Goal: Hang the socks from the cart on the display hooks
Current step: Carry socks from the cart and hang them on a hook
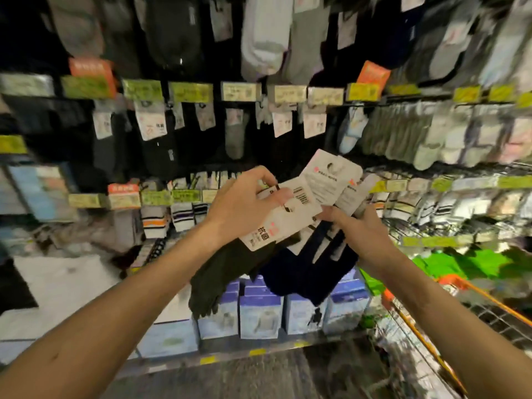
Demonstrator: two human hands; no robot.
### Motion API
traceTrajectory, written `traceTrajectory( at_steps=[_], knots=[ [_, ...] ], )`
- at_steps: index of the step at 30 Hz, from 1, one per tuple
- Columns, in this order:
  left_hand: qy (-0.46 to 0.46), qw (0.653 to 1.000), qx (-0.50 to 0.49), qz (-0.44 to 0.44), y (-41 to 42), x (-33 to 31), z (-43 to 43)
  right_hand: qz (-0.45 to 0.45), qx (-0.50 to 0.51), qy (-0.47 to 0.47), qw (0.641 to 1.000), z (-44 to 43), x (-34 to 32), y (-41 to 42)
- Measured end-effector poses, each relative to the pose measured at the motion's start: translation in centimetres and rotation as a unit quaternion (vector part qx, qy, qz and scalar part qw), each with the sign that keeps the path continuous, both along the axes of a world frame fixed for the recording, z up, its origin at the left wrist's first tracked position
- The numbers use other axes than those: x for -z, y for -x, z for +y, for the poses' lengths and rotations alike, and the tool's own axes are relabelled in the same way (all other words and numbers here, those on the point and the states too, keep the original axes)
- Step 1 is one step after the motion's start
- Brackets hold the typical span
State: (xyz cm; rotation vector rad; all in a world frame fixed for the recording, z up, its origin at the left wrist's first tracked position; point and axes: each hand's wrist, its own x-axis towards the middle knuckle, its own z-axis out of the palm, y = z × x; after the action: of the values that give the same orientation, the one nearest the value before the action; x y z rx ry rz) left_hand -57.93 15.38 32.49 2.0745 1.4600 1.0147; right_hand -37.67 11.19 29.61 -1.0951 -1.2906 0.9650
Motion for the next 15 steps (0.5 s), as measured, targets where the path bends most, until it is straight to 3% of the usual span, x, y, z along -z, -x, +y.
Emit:
traceTrajectory(
  at_steps=[6,15],
  knots=[
    [0.007,0.999,-0.015,0.046,-3.2,-2.9,1.9,0.126,-0.033,0.057,0.990,2.1,-1.0,-2.4],
    [-0.008,0.999,-0.021,0.047,-10.8,-4.8,6.1,0.079,-0.030,0.006,0.996,7.6,-3.0,-8.1]
  ],
)
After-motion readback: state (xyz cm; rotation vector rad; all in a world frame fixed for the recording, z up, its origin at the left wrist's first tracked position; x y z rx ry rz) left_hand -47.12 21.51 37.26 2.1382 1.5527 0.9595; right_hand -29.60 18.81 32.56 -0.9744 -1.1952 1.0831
